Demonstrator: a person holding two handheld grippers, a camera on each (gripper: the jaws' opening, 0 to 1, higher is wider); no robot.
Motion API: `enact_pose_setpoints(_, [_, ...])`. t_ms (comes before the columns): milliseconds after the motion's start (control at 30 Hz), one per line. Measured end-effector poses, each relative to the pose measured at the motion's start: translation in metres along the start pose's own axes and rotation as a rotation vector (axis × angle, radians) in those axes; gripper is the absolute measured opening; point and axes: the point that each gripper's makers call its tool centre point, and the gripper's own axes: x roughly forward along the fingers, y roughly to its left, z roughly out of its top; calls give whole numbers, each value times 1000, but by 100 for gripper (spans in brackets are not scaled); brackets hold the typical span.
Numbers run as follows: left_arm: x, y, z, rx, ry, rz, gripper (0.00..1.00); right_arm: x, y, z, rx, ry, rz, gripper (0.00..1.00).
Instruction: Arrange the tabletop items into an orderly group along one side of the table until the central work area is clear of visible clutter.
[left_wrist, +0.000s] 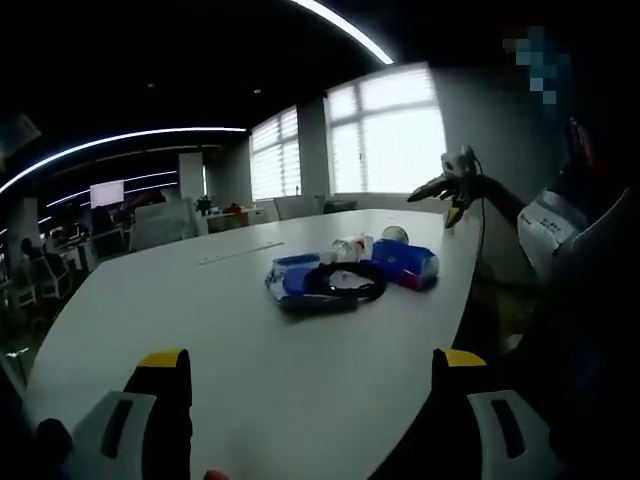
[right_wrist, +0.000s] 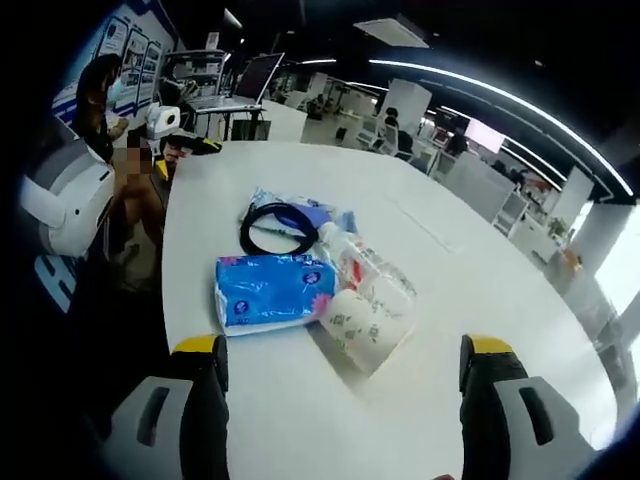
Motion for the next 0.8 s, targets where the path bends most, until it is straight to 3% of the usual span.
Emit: enact_pose_setpoints(800, [-2, -3, -3, 5, -1, -1, 100, 22, 8, 34, -96, 7, 71, 89])
